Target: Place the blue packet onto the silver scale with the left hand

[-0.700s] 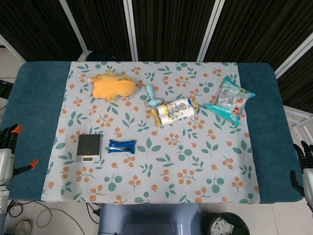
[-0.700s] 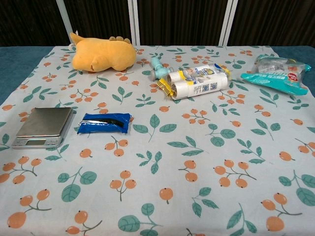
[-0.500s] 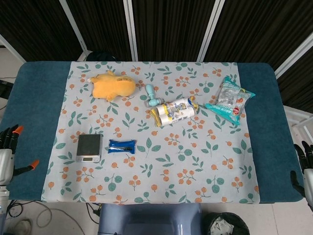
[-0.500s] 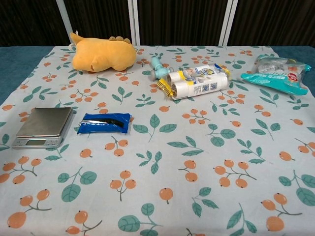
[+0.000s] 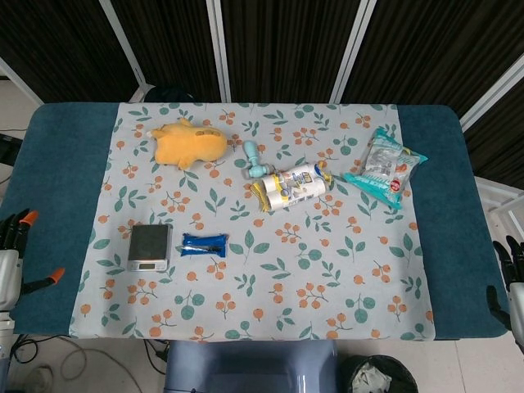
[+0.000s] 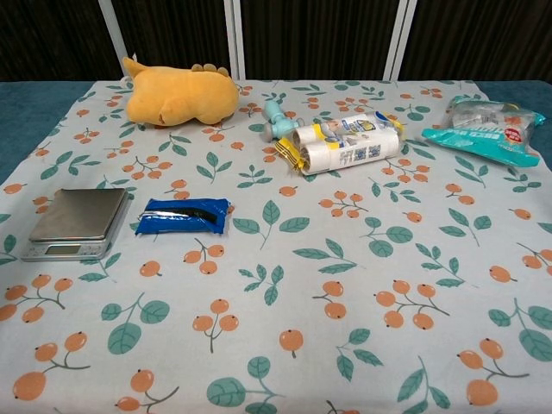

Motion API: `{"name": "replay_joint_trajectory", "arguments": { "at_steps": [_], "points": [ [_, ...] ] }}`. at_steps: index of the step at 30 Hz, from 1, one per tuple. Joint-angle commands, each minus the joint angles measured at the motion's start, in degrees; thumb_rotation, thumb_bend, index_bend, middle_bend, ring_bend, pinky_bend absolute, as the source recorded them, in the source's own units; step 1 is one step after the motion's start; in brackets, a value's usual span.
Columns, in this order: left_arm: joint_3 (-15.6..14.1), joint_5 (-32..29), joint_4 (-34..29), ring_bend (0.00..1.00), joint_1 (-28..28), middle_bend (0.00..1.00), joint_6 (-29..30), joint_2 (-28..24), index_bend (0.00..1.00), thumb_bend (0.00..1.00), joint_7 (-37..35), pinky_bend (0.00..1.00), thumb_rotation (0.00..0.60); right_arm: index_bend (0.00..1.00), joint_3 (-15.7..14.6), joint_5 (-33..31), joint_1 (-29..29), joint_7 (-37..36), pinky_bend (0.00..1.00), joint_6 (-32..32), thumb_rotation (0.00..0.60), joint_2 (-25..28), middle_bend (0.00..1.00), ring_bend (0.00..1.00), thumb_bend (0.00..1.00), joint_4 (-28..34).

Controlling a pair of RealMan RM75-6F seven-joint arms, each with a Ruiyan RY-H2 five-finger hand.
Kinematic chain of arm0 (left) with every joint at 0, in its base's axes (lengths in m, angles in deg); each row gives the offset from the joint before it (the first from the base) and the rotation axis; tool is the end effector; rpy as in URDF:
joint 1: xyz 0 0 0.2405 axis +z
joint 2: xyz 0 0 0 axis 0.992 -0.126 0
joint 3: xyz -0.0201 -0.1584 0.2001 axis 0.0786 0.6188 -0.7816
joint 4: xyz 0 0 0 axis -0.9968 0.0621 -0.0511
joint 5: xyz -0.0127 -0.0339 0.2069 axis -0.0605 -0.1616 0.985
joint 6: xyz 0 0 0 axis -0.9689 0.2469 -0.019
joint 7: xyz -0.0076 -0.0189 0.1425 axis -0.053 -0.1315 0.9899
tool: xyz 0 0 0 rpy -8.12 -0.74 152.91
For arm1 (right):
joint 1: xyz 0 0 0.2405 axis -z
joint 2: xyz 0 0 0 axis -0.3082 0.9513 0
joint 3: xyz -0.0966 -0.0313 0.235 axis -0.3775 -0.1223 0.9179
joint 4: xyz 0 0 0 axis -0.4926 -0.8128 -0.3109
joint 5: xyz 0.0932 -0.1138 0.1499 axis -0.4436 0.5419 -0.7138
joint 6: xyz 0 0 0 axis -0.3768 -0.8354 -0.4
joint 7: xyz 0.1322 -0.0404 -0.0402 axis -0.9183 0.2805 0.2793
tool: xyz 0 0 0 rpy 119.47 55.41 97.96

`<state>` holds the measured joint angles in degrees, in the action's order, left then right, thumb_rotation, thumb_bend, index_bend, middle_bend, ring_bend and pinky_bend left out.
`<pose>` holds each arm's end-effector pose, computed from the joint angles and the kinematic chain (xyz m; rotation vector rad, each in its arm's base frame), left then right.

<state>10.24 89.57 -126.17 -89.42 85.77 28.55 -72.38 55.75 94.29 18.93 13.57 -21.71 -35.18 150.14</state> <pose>-0.2950 0.1969 0.1530 -1.2380 -0.9268 -0.9565 -0.3214 -0.1529 0.2037 1.3239 -0.7274 0.7502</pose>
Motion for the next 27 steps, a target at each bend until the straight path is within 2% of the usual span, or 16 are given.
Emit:
{"name": "replay_joint_trajectory", "arguments": {
  "at_steps": [1,10,15,22,27],
  "points": [
    [0.0,0.1,-0.1,0.00,0.1,0.02,0.0,-0.1,0.07,0.06,-0.1,0.06,0.600,0.06,0.0,-0.3,-0.1,0.2,0.00,0.3,0.600,0.0,0.05,0.05,0.56,0.1],
    [-0.2,0.2,-0.2,0.00,-0.7,0.04,-2.3,-0.4,0.07,0.06,0.2,0.06,0.600,0.06,0.1,-0.6,0.0,0.2,0.00,0.3,0.600,0.0,0.05,0.05,0.56,0.3],
    [0.8,0.4,-2.2,0.01,-3.4,0.07,-5.1,-1.3,0.07,0.06,3.8,0.09,0.600,0.06,0.1,-0.7,0.0,0.1,0.00,0.5,0.600,0.1,0.05,0.05,0.56,0.4],
    [3.7,-4.1,-10.3,0.03,-11.5,0.09,-15.7,-4.0,0.09,0.06,17.1,0.12,0.600,0.06,0.1,-0.5,0.0,0.0,0.00,0.2,0.600,0.2,0.05,0.05,0.56,0.6],
    [6.0,-11.7,-15.2,0.04,-18.3,0.11,-25.2,-4.9,0.10,0.06,23.6,0.13,0.600,0.06,0.2,-0.5,0.1,0.1,0.00,0.1,0.600,0.2,0.05,0.05,0.56,0.7]
  ]
}}
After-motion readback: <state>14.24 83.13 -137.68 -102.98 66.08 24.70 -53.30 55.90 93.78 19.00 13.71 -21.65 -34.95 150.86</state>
